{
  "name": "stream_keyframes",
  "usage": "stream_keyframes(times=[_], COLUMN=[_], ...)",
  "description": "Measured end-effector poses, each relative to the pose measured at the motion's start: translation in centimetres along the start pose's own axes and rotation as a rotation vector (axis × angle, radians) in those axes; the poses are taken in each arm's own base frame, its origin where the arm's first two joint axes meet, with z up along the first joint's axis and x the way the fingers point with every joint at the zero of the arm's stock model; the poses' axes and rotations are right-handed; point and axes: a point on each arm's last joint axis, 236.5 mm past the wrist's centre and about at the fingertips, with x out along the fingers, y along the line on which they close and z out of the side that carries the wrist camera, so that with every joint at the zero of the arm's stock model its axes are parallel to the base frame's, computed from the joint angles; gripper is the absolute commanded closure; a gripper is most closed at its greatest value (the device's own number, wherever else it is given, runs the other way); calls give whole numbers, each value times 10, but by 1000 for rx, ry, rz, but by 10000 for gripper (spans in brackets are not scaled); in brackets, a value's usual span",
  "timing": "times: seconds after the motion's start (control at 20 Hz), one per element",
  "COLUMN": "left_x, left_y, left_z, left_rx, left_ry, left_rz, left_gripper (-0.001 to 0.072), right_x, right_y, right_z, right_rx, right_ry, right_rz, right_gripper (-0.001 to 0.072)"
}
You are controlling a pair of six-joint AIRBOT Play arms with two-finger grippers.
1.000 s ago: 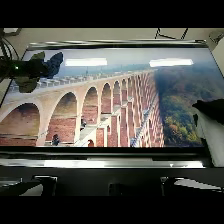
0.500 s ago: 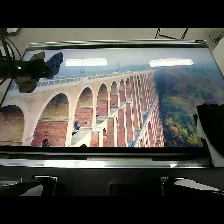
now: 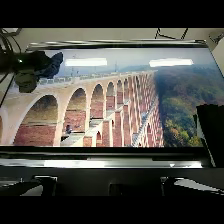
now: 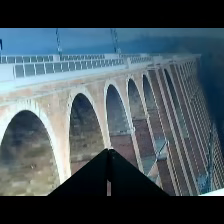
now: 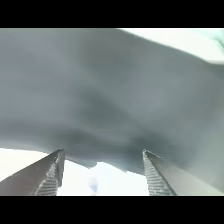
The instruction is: Fold the clothes and pants, and hang the long-sleeved shirts on hangers.
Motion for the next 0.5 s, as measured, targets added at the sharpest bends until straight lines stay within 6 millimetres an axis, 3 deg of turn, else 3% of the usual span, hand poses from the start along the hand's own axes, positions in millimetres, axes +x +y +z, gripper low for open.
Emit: stream_keyframes(times=[0.1,0.15,0.2,0.25,0.3,0.4,0.5], left_x=[2,6,12,17,24,36,40], left_y=[16,30,46,61,75,94,106], left_z=[15,15,9,-2,-18,-62,-111], left_rx=[36,40,38,29,15,-24,-29], left_ry=[-53,-49,-21,25,88,260,441], left_rz=[91,155,225,282,331,394,426], left_gripper=[690,688,619,344,24,-2,-1], right_x=[-38,-55,-64,-64,-55,-20,16], right_y=[76,120,157,192,218,248,261], right_z=[30,30,19,-1,-26,-82,-138], right_rx=[-147,-259,-364,-467,-558,-684,-770], right_ry=[-180,-242,-267,-259,-227,-98,49], right_rz=[177,249,295,318,309,259,203], right_gripper=[154,146,75,1,-2,0,-1])
